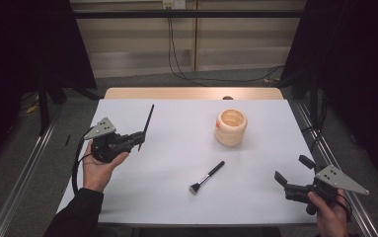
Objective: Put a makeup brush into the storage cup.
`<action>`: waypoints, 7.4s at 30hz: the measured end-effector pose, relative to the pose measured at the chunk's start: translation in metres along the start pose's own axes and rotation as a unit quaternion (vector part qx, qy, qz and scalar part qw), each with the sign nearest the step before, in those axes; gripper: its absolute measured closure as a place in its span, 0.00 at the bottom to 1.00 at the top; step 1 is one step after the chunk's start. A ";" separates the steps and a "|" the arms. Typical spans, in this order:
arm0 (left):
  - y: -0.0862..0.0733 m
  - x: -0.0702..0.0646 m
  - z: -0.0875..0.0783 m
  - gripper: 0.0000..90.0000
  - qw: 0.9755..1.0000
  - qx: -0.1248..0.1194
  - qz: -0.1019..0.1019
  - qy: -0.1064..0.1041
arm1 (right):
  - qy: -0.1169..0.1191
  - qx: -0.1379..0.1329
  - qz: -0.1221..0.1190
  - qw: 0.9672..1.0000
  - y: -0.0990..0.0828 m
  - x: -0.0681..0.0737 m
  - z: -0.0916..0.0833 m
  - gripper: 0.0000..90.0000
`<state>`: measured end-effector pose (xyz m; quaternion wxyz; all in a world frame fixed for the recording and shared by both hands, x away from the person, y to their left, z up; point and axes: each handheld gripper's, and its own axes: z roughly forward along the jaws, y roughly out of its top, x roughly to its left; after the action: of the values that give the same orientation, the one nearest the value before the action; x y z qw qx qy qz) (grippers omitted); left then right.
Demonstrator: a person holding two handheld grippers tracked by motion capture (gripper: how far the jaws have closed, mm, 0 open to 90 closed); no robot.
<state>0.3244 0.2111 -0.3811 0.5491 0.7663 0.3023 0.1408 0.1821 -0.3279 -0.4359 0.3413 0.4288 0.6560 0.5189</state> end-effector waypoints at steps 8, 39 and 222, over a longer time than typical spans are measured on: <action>-0.002 -0.008 0.002 0.93 1.000 -0.015 0.003 -0.010 | 0.002 -0.002 -0.002 1.000 0.000 0.000 0.000 0.02; 0.005 -0.083 0.036 0.93 0.993 0.008 0.034 -0.110 | 0.012 -0.007 0.005 1.000 0.001 0.000 -0.001 0.02; 0.010 -0.141 0.106 0.93 0.877 0.392 0.164 -0.225 | 0.468 0.364 -0.285 0.753 0.056 0.125 0.154 0.94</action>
<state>0.2761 0.0414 -0.3938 0.2259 0.9685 0.0709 -0.0769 0.2808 -0.1480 -0.4167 -0.0583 0.0175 0.9650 0.2552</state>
